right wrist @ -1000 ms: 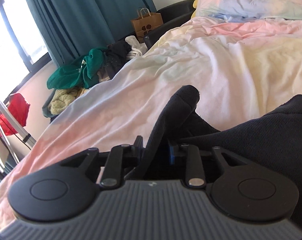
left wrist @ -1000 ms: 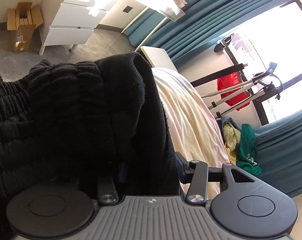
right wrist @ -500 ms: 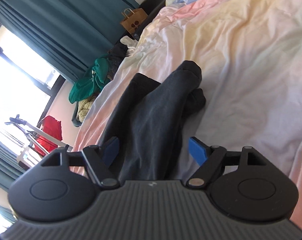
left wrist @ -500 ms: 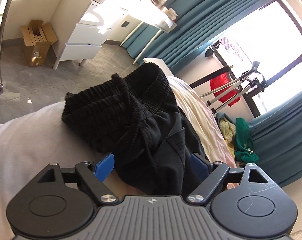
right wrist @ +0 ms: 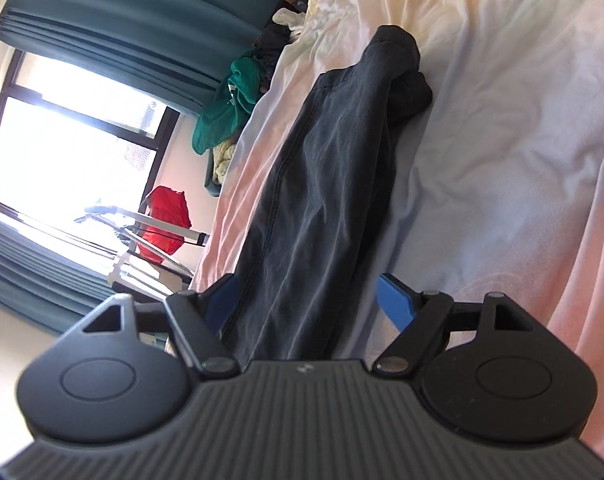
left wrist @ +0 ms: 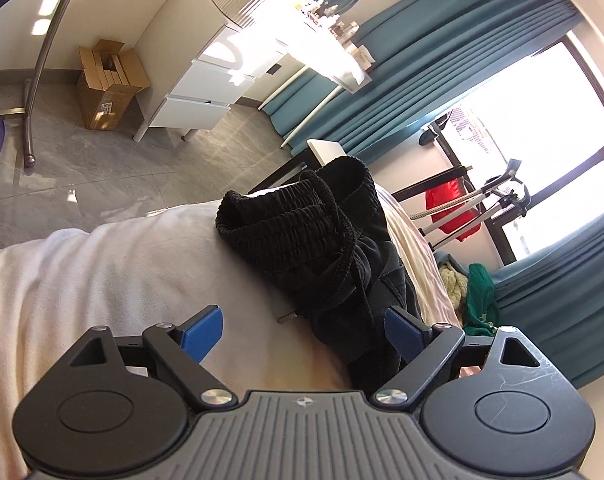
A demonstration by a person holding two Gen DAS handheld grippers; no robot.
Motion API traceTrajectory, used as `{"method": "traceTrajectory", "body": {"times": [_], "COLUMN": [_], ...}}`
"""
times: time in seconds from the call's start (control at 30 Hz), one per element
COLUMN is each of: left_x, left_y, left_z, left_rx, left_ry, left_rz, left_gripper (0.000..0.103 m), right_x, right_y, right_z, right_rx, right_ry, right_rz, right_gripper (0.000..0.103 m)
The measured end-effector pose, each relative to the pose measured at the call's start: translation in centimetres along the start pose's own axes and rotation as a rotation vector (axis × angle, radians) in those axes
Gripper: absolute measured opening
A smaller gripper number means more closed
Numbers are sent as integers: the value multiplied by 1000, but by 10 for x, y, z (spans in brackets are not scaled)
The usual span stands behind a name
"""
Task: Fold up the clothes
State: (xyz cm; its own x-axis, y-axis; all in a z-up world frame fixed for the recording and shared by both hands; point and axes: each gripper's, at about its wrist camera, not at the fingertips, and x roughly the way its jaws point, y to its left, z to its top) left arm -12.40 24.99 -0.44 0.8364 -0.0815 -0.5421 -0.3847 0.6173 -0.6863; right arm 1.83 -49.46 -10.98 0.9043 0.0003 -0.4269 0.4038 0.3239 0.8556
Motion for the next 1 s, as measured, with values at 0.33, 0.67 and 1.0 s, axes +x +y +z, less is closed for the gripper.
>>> {"method": "traceTrajectory", "body": {"times": [0.33, 0.67, 1.0], "left_x": [42, 100, 160], "left_y": [19, 20, 3], "left_z": [-7, -7, -18], "left_rx": [-243, -312, -238], "left_ry": [85, 132, 142], "left_rz": [-105, -180, -206], "left_gripper": [89, 89, 83], "right_x": [14, 36, 59], "right_y": [-61, -81, -84], "right_z": [23, 49, 71], "right_rx": [351, 400, 299], "right_ry": [-63, -142, -162], "right_rz": [61, 177, 215], "right_gripper": [79, 78, 79]}}
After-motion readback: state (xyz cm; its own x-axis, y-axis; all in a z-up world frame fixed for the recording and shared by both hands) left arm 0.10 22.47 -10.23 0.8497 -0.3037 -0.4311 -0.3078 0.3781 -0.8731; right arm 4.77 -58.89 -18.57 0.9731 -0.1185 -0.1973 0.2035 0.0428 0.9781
